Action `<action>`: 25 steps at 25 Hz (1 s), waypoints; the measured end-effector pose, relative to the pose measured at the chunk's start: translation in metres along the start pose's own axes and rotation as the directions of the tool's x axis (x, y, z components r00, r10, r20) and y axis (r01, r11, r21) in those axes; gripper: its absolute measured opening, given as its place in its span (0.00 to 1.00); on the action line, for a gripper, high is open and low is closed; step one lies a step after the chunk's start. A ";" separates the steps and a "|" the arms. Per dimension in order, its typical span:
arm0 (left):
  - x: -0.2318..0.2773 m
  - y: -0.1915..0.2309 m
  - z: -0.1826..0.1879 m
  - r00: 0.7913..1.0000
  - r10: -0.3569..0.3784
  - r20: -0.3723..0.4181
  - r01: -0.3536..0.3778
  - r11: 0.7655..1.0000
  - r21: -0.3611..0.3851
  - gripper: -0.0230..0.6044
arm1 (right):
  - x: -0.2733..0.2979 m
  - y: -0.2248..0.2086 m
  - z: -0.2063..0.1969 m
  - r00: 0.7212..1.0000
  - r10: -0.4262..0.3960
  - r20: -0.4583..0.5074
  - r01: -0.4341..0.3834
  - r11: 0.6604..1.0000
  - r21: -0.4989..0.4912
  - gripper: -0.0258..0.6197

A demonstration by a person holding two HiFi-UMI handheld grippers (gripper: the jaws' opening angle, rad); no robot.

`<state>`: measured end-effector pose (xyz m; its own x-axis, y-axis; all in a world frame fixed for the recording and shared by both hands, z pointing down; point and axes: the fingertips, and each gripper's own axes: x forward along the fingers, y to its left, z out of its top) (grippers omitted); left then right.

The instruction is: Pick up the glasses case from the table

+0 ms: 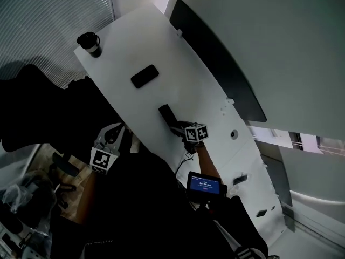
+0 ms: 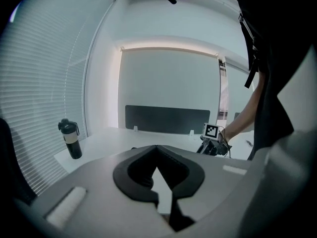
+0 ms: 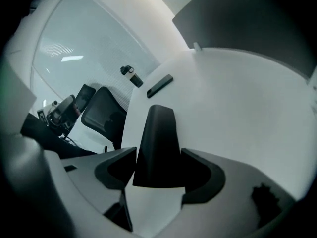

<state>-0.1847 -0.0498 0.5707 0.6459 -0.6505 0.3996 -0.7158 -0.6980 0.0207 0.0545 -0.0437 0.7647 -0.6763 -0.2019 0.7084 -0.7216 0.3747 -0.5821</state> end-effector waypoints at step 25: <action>0.005 0.006 -0.007 0.999 -0.037 -0.002 0.036 0.999 -0.021 0.05 | 0.039 -0.020 -0.031 0.759 -0.495 -0.424 0.337 0.855 -0.395 0.50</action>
<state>-0.1878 -0.0555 0.5796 0.6712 -0.6241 0.4000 -0.6972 -0.7148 0.0547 0.0469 -0.0308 0.8164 -0.0935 0.0447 0.9946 -0.7859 0.6100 -0.1013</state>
